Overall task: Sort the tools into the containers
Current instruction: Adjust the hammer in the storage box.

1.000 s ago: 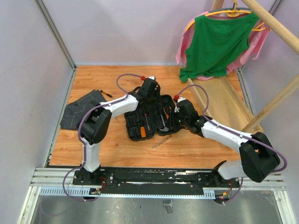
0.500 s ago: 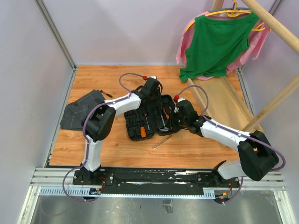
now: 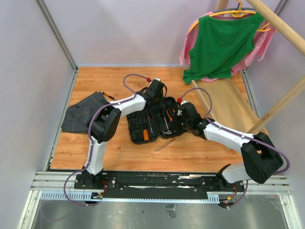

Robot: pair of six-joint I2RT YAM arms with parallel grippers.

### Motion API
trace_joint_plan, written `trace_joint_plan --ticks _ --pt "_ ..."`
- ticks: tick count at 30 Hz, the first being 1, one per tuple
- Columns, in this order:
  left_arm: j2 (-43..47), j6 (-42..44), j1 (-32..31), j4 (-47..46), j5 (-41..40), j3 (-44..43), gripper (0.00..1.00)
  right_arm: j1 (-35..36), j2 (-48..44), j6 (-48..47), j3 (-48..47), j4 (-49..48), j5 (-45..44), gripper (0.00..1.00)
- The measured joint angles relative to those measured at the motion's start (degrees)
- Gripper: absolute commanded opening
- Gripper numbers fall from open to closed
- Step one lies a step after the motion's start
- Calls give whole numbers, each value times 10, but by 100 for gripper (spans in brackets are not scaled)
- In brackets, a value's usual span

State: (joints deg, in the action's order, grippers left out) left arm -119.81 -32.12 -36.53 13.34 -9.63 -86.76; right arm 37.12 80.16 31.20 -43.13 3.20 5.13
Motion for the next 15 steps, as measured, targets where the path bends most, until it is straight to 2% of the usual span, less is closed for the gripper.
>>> trace_joint_plan --ticks 6,15 --pt "-8 2 0 1 -2 0 32 3 4 -4 -4 0 0 29" --pt "-13 2 0 0 -1 -3 30 31 19 -17 -25 1 -3 22"
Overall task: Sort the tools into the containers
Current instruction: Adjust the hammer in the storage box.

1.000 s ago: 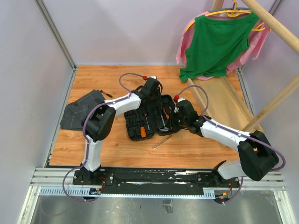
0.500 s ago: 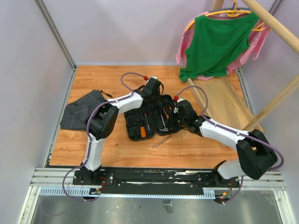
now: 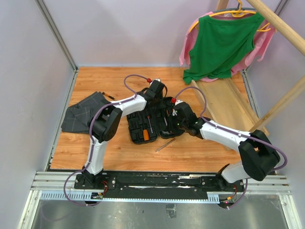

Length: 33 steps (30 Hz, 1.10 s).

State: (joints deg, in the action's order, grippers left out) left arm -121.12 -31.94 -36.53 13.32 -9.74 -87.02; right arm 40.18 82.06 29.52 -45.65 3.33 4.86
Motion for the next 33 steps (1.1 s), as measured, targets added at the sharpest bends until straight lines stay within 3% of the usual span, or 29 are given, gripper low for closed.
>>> trace_joint_plan --ticks 33 --pt "0 0 0 -2 4 0 27 45 85 -25 -85 94 -116 17"
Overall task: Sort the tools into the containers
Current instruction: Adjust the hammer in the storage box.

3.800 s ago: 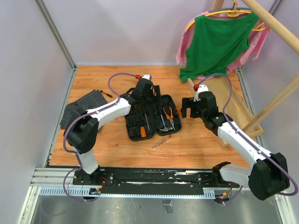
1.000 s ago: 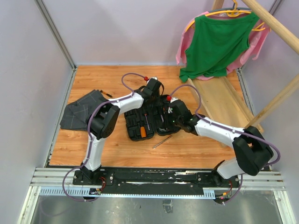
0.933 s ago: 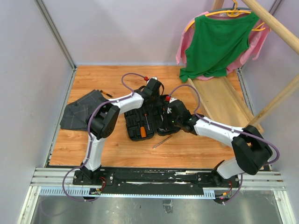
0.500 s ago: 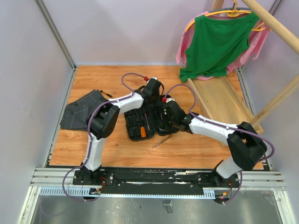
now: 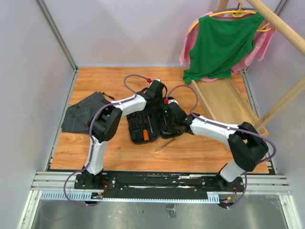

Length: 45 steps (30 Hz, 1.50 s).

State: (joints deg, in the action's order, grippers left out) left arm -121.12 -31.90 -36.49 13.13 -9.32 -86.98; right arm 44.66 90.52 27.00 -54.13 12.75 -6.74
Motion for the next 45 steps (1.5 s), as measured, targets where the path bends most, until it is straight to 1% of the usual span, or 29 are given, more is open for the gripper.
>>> trace_joint_plan --ticks 6,9,15,21,25,28,34,36,38,42,45 --pt "0 0 0 0 0 0 27 1 9 0 -7 6 1 14" --pt "0 0 0 -2 1 1 26 2 13 0 -7 4 1 11" --pt "1 0 0 -5 3 4 26 3 31 0 -4 -11 -6 1" --pt "1 0 0 -8 4 6 26 3 37 2 13 -35 -8 1" --pt "4 0 0 -16 4 13 27 3 31 2 23 -47 -8 5" --pt "7 2 0 -24 6 19 28 4 15 0 27 -54 -9 9" --pt "8 7 0 -25 8 19 27 4 -4 -15 29 -46 6 24" --pt "8 8 0 -25 9 20 27 4 -20 -23 29 -26 14 27" --pt "9 8 0 -27 9 21 27 5 -43 -31 29 -11 17 27" --pt "9 8 0 -28 9 22 27 5 -83 -39 19 16 10 19" --pt "9 8 0 -28 9 22 27 5 -90 -39 9 39 -3 17"
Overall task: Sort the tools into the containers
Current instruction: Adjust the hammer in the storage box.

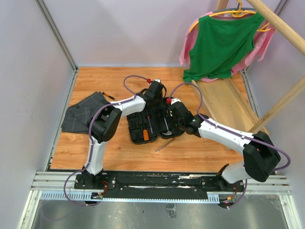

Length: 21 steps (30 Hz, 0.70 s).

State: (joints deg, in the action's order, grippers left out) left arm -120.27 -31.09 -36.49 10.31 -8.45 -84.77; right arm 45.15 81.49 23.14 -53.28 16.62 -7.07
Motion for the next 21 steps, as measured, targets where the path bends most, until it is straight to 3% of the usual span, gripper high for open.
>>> trace_joint_plan --ticks 7,21 --pt "0 0 0 0 0 0 27 0 28 7 0 48 -4 18" --pt "0 0 0 -2 1 1 27 0 70 9 -17 46 -3 17"
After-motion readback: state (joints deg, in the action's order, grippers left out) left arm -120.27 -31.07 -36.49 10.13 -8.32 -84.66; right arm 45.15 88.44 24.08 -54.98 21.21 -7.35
